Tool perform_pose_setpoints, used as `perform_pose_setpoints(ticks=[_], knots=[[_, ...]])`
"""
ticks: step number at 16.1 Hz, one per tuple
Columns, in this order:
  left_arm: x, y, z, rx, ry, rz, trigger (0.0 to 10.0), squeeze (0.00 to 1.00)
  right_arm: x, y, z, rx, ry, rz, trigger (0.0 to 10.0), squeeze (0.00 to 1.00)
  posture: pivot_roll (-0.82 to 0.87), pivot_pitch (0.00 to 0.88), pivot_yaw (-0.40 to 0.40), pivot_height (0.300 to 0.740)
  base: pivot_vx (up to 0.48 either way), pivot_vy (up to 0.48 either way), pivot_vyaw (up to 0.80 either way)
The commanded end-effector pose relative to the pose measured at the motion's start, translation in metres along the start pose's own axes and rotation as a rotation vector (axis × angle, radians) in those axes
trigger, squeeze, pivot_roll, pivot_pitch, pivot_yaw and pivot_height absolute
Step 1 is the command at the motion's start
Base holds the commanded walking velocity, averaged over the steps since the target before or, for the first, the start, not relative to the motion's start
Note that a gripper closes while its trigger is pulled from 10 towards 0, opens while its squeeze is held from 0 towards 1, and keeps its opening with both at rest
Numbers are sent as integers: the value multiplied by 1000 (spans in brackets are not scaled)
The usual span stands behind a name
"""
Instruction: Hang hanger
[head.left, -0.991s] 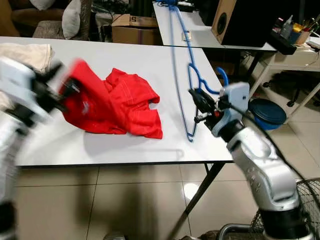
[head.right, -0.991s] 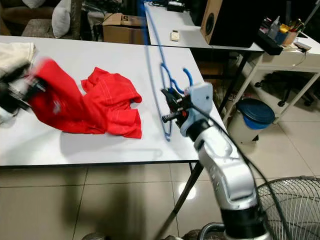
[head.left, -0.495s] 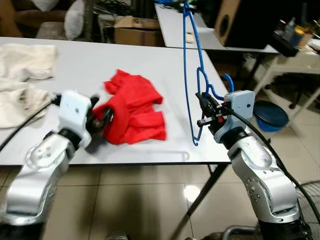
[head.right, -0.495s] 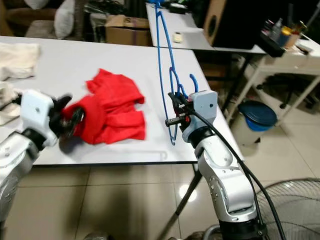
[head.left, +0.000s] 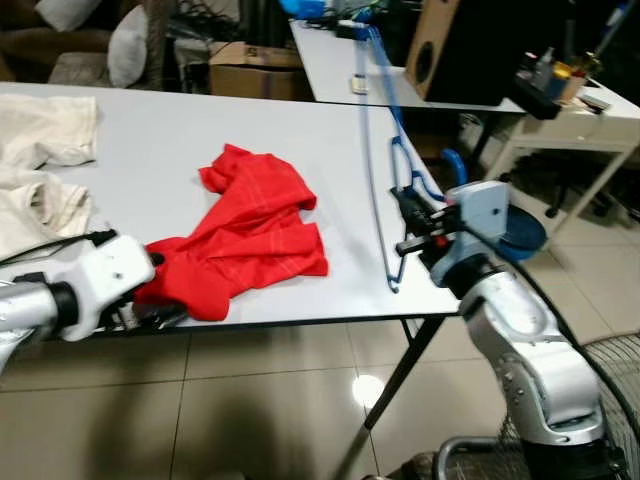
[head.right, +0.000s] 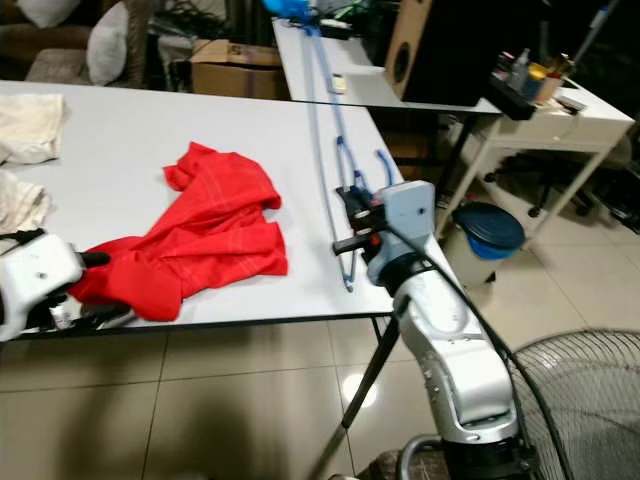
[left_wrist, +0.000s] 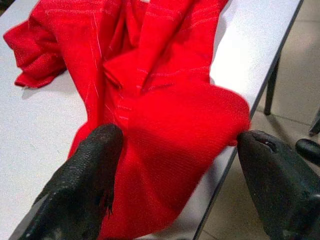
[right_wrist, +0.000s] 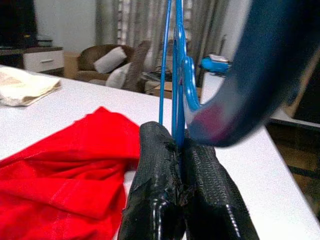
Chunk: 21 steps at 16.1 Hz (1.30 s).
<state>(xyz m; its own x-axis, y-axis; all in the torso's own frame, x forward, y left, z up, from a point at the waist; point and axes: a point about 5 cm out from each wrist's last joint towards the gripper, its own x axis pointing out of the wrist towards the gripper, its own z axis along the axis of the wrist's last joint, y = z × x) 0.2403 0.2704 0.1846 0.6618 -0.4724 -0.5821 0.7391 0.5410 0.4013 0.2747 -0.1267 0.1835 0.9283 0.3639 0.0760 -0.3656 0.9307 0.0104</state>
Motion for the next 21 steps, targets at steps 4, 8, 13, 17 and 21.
perform_pose_setpoints(ticks=[4,8,13,17,21], knots=[[-28,64,36,-330,-547,559,10000,0,-4,-10,10,7,-50,-36,10000,0,-19,0,-58,740,0,0,0],[-2,29,41,-399,-599,526,10000,0,-4,-4,8,41,-55,-17,10000,0,-6,0,-66,740,0,0,0],[44,-17,52,-447,-524,542,10000,0,0,6,-1,93,-47,-32,10000,0,21,0,-72,740,0,244,0],[44,-20,55,-441,-498,559,10000,0,0,14,-8,75,-33,1,10000,0,33,0,-57,740,0,480,0],[43,-13,56,-415,-469,584,10000,0,2,21,-9,88,-36,45,10000,0,31,0,-39,740,0,480,0]])
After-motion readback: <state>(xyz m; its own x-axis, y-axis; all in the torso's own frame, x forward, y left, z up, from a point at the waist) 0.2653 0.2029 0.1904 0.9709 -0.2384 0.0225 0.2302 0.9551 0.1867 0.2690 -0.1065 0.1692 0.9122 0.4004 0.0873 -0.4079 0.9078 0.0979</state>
